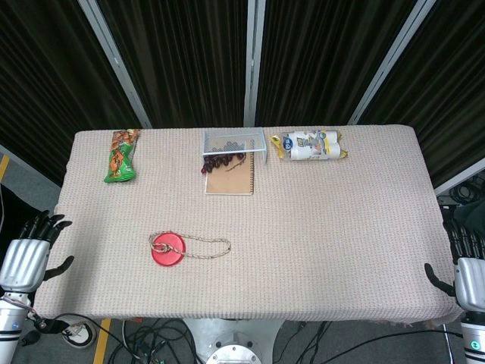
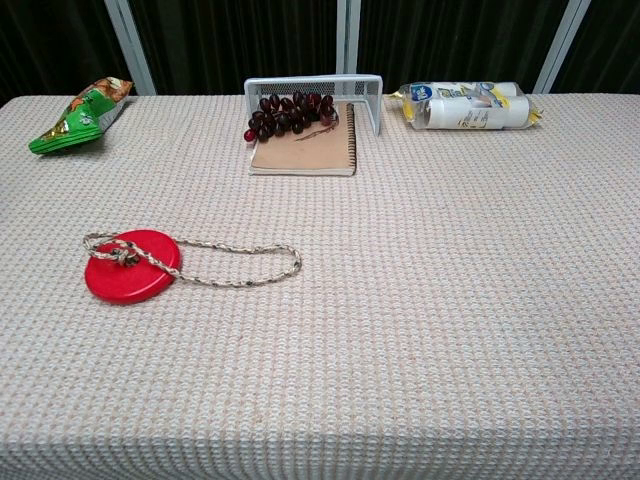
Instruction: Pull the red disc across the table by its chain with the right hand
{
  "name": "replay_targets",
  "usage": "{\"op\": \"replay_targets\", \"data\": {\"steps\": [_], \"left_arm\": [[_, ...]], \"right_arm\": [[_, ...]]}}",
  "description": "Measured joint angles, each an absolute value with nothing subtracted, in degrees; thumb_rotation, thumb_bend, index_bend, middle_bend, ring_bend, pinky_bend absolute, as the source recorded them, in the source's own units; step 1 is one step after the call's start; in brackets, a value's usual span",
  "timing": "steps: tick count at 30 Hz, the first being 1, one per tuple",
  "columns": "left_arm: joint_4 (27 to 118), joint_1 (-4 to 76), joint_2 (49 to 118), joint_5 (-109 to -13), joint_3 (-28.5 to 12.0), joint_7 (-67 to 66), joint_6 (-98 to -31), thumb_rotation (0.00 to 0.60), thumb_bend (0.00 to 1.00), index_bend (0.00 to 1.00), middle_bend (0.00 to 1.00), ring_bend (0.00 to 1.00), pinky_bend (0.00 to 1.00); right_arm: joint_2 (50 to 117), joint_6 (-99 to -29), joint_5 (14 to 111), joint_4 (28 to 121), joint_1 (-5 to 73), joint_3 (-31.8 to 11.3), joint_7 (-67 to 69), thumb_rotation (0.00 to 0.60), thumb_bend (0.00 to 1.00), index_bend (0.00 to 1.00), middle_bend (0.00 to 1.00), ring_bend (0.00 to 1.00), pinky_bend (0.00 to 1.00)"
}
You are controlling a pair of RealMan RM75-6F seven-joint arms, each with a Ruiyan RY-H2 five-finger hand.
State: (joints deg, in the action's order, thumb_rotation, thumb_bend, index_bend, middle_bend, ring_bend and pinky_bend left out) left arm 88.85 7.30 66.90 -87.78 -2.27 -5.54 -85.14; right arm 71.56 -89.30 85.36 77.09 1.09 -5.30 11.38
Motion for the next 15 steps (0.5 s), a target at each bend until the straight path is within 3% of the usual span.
{"op": "replay_targets", "data": {"steps": [15], "left_arm": [[88.58,7.09,67.33,-87.76,-2.0,-5.82,-85.23,0.6,0.21,0.22,0.16,0.07,0.17]], "right_arm": [[71.61,-87.83,86.33,77.5,2.05,-4.8,10.99,0.6,0.22,0.0,0.0,0.0,0.0]]}}
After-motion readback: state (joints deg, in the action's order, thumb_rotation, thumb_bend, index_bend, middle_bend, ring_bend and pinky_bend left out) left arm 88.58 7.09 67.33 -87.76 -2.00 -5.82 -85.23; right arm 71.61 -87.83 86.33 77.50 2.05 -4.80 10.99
